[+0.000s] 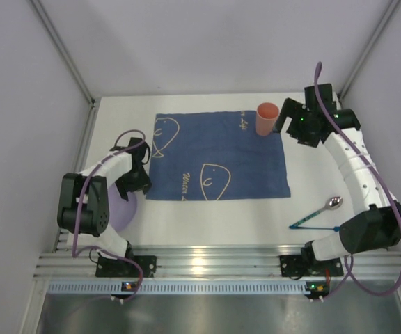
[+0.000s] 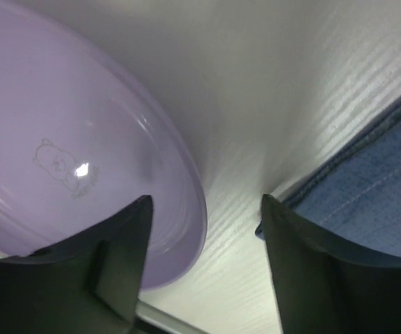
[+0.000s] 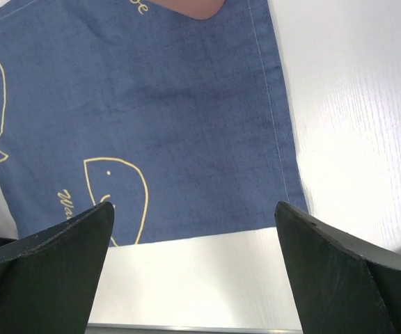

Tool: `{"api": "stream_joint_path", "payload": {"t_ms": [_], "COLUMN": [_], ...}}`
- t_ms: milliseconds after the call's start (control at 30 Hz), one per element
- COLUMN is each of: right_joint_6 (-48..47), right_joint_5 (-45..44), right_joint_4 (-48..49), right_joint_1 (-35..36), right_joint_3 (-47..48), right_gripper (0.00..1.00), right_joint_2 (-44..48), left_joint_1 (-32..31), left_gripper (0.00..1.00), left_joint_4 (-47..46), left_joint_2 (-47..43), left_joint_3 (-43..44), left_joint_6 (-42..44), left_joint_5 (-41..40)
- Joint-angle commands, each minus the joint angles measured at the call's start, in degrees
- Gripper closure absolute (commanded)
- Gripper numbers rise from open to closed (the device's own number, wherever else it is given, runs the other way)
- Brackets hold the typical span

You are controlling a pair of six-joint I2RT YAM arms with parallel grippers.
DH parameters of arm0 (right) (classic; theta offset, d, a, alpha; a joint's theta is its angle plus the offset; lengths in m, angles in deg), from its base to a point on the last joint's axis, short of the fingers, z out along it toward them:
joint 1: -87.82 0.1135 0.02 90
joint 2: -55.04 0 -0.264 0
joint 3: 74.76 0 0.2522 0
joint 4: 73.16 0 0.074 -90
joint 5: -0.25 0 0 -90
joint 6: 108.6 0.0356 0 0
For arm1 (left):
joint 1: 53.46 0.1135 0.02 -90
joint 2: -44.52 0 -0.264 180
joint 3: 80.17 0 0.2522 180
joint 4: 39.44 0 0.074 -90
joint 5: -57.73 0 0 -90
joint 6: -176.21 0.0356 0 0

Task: Set the dinner table for one person

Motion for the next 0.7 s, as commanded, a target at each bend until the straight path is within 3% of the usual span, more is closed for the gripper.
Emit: {"api": "stream_joint_path", "payload": {"t_ms": [0,33,133,333,433,533,600,633,667], "right_joint_6": [1.6,1.6,0.9,-0.3,-0.9,-1.7,-2.1,-2.5,-2.7], "right_joint_5": [1.5,1.5,1.6,0.9,0.3,-1.0,-1.7,-1.8,-1.9], "right_joint_4": [1.4,1.4,0.5,-1.3,-1.6,-2.1,-2.6,-3.0,-3.3], "right_joint_1": [-0.2,-0.2,-0.3,-0.7,-0.7,-0.9,-1.4,-1.6,-1.9], "right_joint_3": [0.9,2.0,4.3,5.7,5.1,5.0,5.0,5.1,5.1], "right_gripper": [0.0,0.0,0.0,0.0,0.0,0.0,0.0,0.0,0.0], "right_joint_2": [1.1,0.9,0.4,0.7,1.5,1.6,1.7,1.7,1.9], "left_joint_1": [1.6,2.5,4.1,4.4,2.0,-4.3,-9.4,-14.8,-17.4], "left_gripper": [0.36,0.55,1.0,1.0,1.0,1.0,1.0,1.0,1.0], "left_joint_4": [-6.7,-7.5,-10.4,-6.7,-3.6,-1.3,2.5,4.5,7.4], "left_joint_2": [1.0,1.7,2.6,-1.2,-1.2,3.6,10.5,13.2,16.4], "left_joint_3": [-2.5,-3.1,-5.1,0.3,10.2,23.3,36.2,41.1,51.4], "left_joint_6": [0.1,0.0,0.2,3.7,4.4,4.1,4.6,5.0,5.6], "left_joint_5": [0.3,0.4,0.6,-0.6,1.0,3.0,1.7,0.1,-0.2]}}
